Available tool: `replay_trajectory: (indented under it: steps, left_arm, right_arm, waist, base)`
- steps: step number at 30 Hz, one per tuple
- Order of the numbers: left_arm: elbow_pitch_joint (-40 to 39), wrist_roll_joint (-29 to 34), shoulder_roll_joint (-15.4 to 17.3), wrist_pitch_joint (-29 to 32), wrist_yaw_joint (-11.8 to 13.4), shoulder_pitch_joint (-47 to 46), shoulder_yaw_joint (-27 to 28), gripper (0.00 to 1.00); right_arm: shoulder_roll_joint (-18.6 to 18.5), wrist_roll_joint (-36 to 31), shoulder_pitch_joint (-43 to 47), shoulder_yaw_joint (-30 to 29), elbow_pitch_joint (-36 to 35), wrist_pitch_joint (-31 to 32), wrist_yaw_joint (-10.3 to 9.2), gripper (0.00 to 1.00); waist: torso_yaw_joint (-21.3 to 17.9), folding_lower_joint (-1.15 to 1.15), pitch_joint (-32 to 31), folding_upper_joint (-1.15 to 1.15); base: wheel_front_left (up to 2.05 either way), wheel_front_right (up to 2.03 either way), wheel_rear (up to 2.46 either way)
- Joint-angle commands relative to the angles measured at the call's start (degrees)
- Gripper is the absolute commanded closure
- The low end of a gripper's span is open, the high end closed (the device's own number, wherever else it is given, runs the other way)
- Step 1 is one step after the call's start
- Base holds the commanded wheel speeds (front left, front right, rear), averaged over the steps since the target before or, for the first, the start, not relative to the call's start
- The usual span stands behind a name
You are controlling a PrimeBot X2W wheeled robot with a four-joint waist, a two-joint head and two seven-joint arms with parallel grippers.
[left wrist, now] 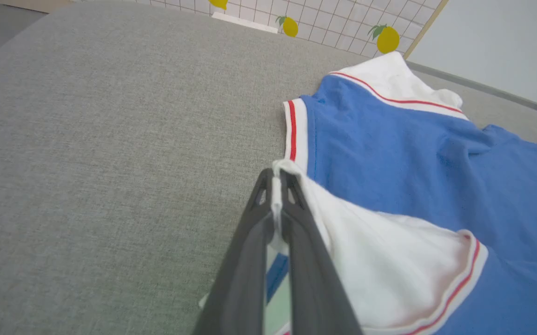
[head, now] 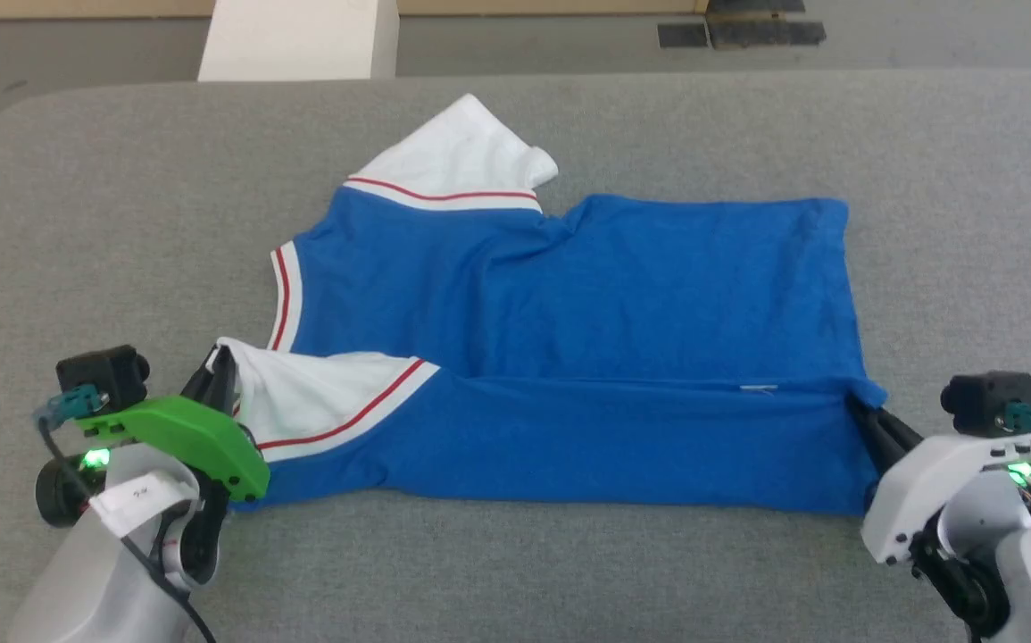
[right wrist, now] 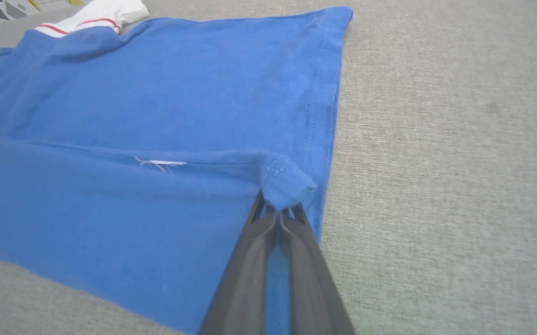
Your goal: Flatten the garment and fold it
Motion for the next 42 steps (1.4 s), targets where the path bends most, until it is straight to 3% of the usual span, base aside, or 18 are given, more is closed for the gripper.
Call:
replay_trajectory:
  steps: [1, 5, 6, 8, 9, 10, 11, 12, 20, 27, 34, 42]
  left_arm:
    - [1.5, 0.3, -0.5, -0.5, -0.9, -1.9, -0.3, 1.00]
    - [6.4, 0.0, -1.9, -0.5, -2.7, -4.1, -1.2, 1.00]
    - [7.7, -0.4, -2.3, -0.4, -3.3, -4.5, -1.3, 0.93]
    - [9.7, -1.8, -3.3, -0.1, -4.4, -5.1, -1.1, 0.42]
    - [10.5, -2.6, -3.9, 0.1, -5.0, -5.3, -0.9, 0.04]
    - [11.5, -3.1, -4.3, 0.3, -5.6, -5.6, -0.9, 0.00]
    - [12.2, -3.1, -4.5, 0.2, -5.8, -5.8, -1.0, 0.00]
    - [13.0, -3.2, -4.7, 0.1, -6.1, -6.1, -1.1, 0.00]
    - [15.4, -3.4, -3.7, -3.0, -7.7, -6.6, -0.3, 0.00]
    - [9.5, -4.4, 0.3, -1.9, -7.8, -5.7, 1.4, 0.00]
    - [-2.2, -5.1, 7.9, 8.1, -6.4, -2.5, 0.8, 0.00]
    - [-10.5, -10.1, 14.5, 24.1, -4.3, 4.9, -1.0, 0.00]
  right_arm:
    - [-0.3, 0.3, -1.8, 0.6, 1.4, -1.1, -0.12, 1.00]
    - [-0.4, 0.9, -4.9, 2.7, 6.4, -3.1, -0.12, 1.00]
    - [-0.6, 0.9, -5.5, 3.6, 7.5, -4.0, -0.12, 1.00]
    - [-0.6, 1.1, -6.3, 4.8, 10.1, -4.8, -0.12, 1.00]
    - [-0.7, 1.0, -6.7, 5.4, 11.2, -5.2, -0.12, 0.80]
    - [-0.8, 0.8, -7.1, 5.9, 12.5, -5.4, -0.12, 0.52]
    - [-0.7, 1.0, -7.3, 6.2, 13.3, -5.6, -0.12, 0.03]
    - [-0.6, 1.0, -7.6, 6.5, 14.1, -6.1, -0.12, 0.00]
    - [-0.6, -0.3, -6.9, 7.1, 13.7, -12.8, -0.12, 0.00]
    - [0.7, -2.5, -1.3, 1.0, 5.1, -18.7, -0.12, 0.00]
    - [5.0, -8.7, 5.7, -7.0, -7.0, -18.1, -0.12, 0.00]
    - [8.4, -10.6, 12.3, -5.7, -18.0, -14.2, -0.12, 0.00]
  waist:
    - [-0.5, 0.00, 1.5, 0.69]
    - [-0.9, 0.00, 2.3, 0.69]
    - [-0.9, 0.00, 2.5, 0.69]
    - [-1.0, 0.00, 2.6, 0.69]
    - [-0.9, 0.00, 2.7, 0.69]
    - [-0.8, 0.00, 2.7, 0.69]
    - [-0.8, 0.00, 2.7, 0.69]
    - [-0.8, 0.00, 2.6, 0.69]
    - [-1.1, 0.00, 0.0, 0.69]
    - [-1.3, 0.00, -3.7, 0.69]
    - [-1.8, 0.00, -5.4, 0.69]
    - [-3.5, 0.00, -4.7, 0.69]
  base:
    - [0.00, 0.00, 0.00]
    - [0.00, 0.00, 0.00]
    - [0.00, 0.00, 0.00]
    - [0.00, 0.00, 0.00]
    - [0.00, 0.00, 0.00]
    - [0.00, 0.00, 0.00]
    - [0.00, 0.00, 0.00]
    - [0.00, 0.00, 0.00]
    - [0.00, 0.00, 0.00]
    - [0.00, 0.00, 0.00]
    - [0.00, 0.00, 0.00]
    - [0.00, 0.00, 0.00]
